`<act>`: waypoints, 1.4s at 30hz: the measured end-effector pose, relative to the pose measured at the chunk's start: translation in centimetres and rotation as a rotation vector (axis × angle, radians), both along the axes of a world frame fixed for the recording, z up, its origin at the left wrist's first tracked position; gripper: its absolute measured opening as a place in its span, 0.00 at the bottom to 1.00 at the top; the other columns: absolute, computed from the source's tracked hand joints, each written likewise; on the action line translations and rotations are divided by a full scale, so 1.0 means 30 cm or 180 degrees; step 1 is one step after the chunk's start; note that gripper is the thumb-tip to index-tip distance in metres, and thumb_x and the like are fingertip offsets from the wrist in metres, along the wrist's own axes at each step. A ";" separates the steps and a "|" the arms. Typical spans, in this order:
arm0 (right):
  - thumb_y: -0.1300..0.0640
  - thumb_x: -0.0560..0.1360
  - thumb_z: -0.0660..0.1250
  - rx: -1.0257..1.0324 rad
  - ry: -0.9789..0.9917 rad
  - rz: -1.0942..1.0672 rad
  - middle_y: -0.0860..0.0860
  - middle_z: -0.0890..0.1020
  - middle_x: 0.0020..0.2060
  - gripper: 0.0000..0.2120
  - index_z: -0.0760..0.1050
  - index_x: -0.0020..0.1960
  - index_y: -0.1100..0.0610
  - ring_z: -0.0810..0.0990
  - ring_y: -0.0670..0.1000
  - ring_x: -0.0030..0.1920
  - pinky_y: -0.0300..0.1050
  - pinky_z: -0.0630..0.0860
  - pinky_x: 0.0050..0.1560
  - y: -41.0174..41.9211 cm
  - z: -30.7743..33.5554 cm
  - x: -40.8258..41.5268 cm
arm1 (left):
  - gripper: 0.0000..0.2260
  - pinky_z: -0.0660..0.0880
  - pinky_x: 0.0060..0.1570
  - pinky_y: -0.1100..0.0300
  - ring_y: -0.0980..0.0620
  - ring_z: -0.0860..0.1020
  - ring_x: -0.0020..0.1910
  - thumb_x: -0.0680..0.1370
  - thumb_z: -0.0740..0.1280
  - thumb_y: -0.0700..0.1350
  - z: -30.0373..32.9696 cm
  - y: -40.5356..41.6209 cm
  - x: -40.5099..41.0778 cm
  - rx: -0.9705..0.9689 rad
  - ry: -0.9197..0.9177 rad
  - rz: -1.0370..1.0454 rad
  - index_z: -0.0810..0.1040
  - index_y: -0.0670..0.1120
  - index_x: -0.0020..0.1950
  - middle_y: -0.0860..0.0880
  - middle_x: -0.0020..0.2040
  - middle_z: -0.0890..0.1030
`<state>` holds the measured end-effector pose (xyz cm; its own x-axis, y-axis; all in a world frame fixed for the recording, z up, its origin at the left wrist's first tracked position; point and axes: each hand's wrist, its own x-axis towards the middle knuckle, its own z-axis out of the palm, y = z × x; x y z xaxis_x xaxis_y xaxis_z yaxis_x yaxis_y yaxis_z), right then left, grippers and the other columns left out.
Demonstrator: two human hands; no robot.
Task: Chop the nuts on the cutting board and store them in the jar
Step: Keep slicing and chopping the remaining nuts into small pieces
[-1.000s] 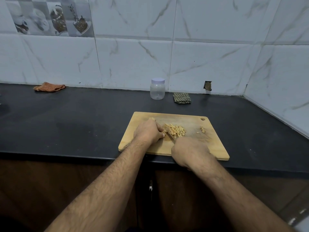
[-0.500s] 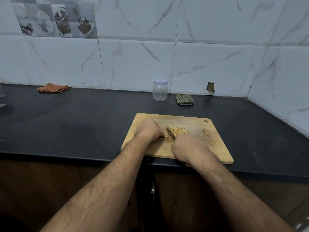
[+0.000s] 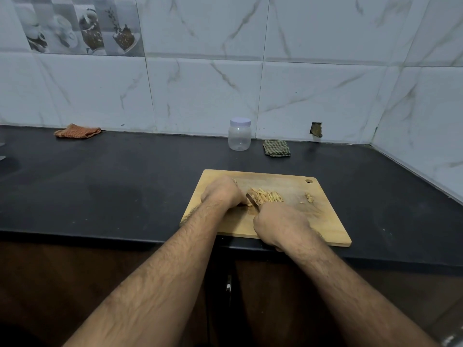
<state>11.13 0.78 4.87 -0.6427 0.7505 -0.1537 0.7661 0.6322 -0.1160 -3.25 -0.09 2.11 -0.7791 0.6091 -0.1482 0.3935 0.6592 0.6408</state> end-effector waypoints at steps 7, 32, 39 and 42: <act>0.56 0.80 0.58 -0.0067 -0.0191 -0.0059 0.54 0.81 0.49 0.13 0.77 0.60 0.56 0.82 0.55 0.48 0.49 0.81 0.50 0.013 0.009 -0.009 | 0.13 0.72 0.36 0.59 0.47 0.82 0.51 0.69 0.77 0.52 -0.005 0.004 -0.008 0.0018 -0.0057 0.0005 0.83 0.46 0.48 0.49 0.40 0.81; 0.57 0.80 0.61 0.0017 -0.0231 0.0054 0.54 0.80 0.53 0.12 0.76 0.61 0.56 0.81 0.54 0.49 0.48 0.79 0.47 -0.025 -0.004 0.085 | 0.08 0.79 0.50 0.54 0.51 0.80 0.49 0.70 0.76 0.53 -0.027 0.000 0.001 0.0065 0.0266 0.0048 0.84 0.51 0.45 0.56 0.48 0.83; 0.56 0.80 0.60 -0.0093 -0.0232 0.0050 0.54 0.79 0.52 0.13 0.75 0.63 0.56 0.81 0.54 0.48 0.50 0.80 0.50 -0.016 -0.002 0.071 | 0.07 0.73 0.42 0.58 0.54 0.75 0.37 0.73 0.76 0.47 -0.001 -0.033 -0.012 0.0166 -0.0081 -0.0325 0.84 0.45 0.48 0.55 0.35 0.79; 0.56 0.80 0.60 -0.0095 -0.0208 0.0054 0.54 0.79 0.52 0.13 0.74 0.63 0.56 0.82 0.55 0.48 0.50 0.81 0.49 -0.015 0.000 0.066 | 0.04 0.72 0.39 0.60 0.54 0.76 0.39 0.71 0.78 0.45 0.006 -0.034 -0.003 0.0139 -0.0054 -0.0406 0.84 0.49 0.42 0.60 0.36 0.76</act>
